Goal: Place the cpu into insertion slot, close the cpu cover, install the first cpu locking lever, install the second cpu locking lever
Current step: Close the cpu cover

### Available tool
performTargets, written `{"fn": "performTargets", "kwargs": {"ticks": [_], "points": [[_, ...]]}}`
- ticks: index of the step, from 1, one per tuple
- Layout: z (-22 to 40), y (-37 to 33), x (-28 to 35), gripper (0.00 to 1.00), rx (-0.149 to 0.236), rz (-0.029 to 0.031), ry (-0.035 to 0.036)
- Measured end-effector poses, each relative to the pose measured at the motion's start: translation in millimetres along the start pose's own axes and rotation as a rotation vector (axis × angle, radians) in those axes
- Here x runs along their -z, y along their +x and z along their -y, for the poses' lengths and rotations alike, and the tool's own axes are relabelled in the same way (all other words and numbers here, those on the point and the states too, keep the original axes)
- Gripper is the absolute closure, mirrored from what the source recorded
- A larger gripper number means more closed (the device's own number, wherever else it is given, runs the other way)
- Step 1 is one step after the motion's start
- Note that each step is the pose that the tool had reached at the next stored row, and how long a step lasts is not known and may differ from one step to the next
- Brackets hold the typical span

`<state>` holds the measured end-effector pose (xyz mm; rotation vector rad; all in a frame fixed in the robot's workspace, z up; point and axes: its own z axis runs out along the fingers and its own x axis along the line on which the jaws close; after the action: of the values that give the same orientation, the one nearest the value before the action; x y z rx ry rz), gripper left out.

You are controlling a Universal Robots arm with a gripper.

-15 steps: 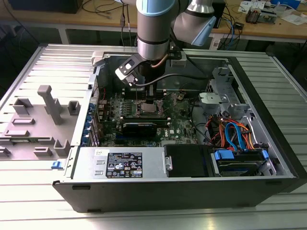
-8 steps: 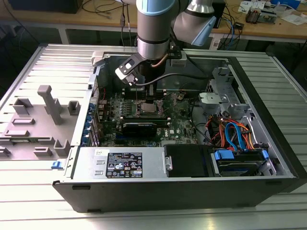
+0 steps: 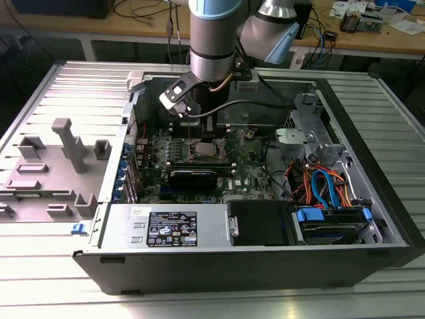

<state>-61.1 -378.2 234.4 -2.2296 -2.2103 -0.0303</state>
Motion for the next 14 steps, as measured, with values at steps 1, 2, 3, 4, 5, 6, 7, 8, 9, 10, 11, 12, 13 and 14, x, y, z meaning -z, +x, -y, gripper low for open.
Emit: {"fn": "performTargets", "kwargs": {"ticks": [1, 2, 3, 4, 5, 6, 7, 8, 9, 10, 11, 12, 13, 14], "points": [[0.0, 0.0, 0.4, 0.89, 0.000, 0.0000, 0.0000], [0.0, 0.0, 0.5, 0.89, 0.000, 0.0000, 0.0000], [0.0, 0.0, 0.7, 0.89, 0.000, 0.0001, 0.0000], [0.0, 0.0, 0.9, 0.89, 0.000, 0.0001, 0.0000], [0.0, 0.0, 1.1, 0.89, 0.000, 0.0001, 0.0000], [0.0, 0.0, 1.3, 0.89, 0.000, 0.0001, 0.0001], [0.0, 0.0, 1.4, 0.89, 0.000, 0.0001, 0.0000], [0.0, 0.0, 1.7, 0.89, 0.000, 0.0001, 0.0000], [0.0, 0.0, 2.0, 0.89, 0.000, 0.0001, 0.0000], [0.0, 0.0, 2.1, 0.89, 0.000, 0.0002, 0.0001], [0.0, 0.0, 2.3, 0.89, 0.000, 0.0001, 0.0001], [0.0, 0.0, 2.6, 0.89, 0.000, 0.0001, 0.0001], [0.0, 0.0, 2.9, 0.89, 0.000, 0.0001, 0.0000], [0.0, 0.0, 3.1, 0.89, 0.000, 0.0001, 0.0000]]}}
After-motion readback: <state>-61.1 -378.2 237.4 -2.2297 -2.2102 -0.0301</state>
